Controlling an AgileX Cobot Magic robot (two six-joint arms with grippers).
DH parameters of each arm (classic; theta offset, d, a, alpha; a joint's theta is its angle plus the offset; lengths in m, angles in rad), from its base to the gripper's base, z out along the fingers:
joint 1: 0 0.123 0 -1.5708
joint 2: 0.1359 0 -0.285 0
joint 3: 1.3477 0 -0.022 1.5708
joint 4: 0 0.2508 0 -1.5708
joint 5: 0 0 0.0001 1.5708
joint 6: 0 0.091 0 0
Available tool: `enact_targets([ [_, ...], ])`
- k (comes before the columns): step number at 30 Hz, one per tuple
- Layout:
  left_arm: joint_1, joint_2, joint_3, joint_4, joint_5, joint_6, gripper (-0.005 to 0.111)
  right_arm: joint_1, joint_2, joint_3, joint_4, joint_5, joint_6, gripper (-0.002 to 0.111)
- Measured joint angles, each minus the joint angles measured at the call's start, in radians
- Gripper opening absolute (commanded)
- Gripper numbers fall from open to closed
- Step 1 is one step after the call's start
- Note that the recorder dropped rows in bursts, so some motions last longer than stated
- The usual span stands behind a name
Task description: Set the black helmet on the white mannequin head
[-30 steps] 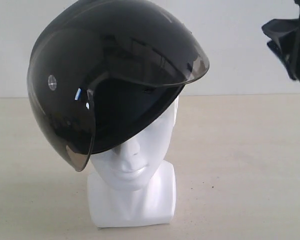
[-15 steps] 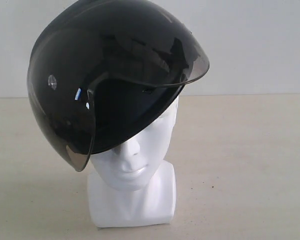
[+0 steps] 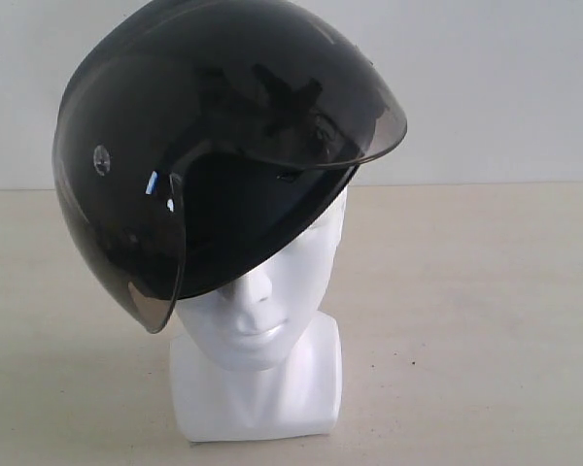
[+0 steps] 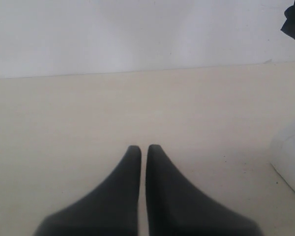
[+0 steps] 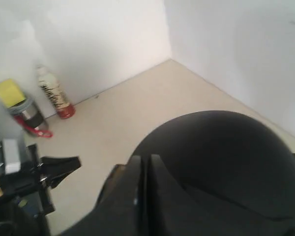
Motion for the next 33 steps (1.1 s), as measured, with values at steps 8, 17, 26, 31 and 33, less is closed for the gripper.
enact_targets([
  [8, 0.000, 0.000, 0.000, 0.000, 0.000, 0.000, 0.004, 0.144, 0.054, -0.009, -0.090, 0.074, 0.002, 0.003],
  [17, 0.000, 0.000, 0.000, 0.000, 0.000, 0.000, 0.004, 0.193, 0.093, -0.009, -0.208, 0.032, 0.043, 0.003],
  [26, 0.000, 0.000, 0.000, 0.000, 0.000, 0.000, 0.004, 0.193, 0.105, -0.009, -0.337, 0.112, 0.113, 0.003],
  [31, 0.000, 0.000, 0.000, 0.000, 0.000, 0.000, 0.004, 0.193, 0.103, -0.009, -0.373, 0.086, 0.133, 0.003],
  [33, 0.000, 0.000, 0.000, 0.000, 0.000, 0.000, 0.004, 0.193, 0.103, -0.009, -0.375, 0.043, 0.148, 0.003],
])
